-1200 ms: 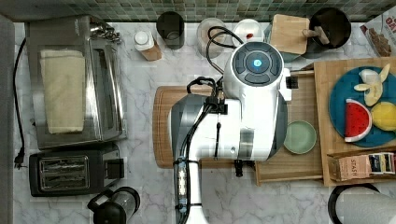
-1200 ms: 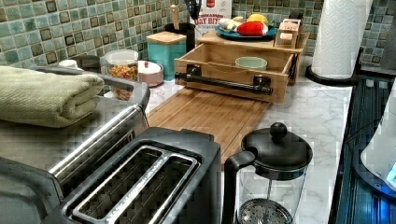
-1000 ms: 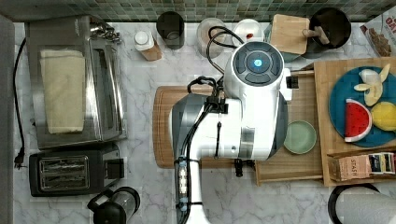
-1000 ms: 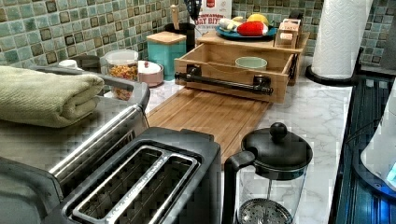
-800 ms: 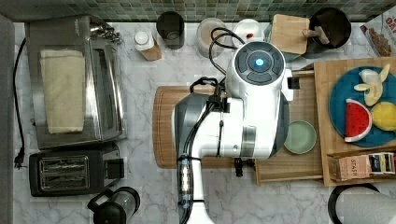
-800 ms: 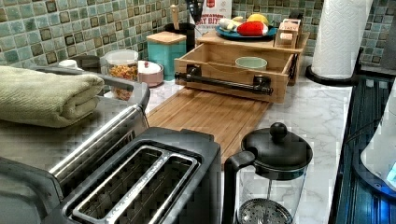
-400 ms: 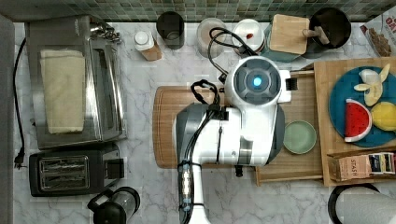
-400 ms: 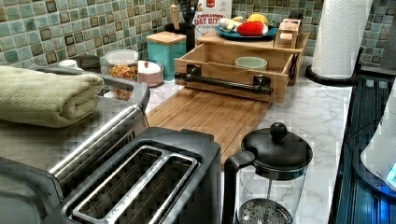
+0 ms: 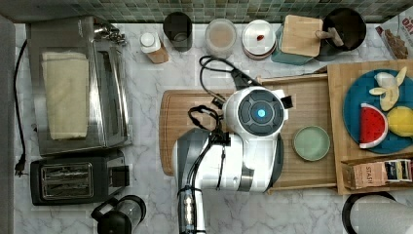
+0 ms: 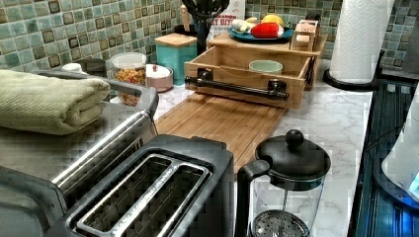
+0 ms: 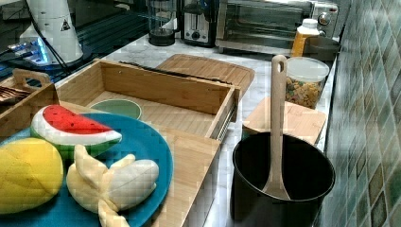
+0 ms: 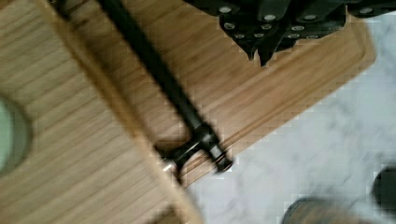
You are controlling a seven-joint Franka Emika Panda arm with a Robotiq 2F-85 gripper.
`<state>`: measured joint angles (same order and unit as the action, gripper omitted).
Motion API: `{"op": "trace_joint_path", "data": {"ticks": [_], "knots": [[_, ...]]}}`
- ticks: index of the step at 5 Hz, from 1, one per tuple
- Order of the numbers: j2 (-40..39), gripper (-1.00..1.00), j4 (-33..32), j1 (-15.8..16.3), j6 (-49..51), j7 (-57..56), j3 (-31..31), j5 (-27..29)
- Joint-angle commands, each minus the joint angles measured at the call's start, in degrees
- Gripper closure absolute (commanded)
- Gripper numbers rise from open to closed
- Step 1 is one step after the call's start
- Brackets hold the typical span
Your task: Close the drawer.
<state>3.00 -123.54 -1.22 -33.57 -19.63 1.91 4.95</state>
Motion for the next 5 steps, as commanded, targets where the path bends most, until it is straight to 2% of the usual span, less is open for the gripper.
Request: {"op": "trace_joint_path", "data": {"ticks": [1,2,3,4,5], "knots": [[3.97,1.0,-7.62,5.47,-5.28,-17.04,-3.48,2.53],[4.09,1.0,-12.54,6.95,-11.06,-19.04,-3.38,-1.93],[3.31,1.0,-16.33,6.73,-15.4,-20.25,-4.01,-5.06],[0.16,1.0,-15.07,6.02,-12.55,-17.73,-5.14,-10.3],[-0.64,1.0,-17.87,5.69,-16.22,-17.52,-4.79,-13.53]]}}
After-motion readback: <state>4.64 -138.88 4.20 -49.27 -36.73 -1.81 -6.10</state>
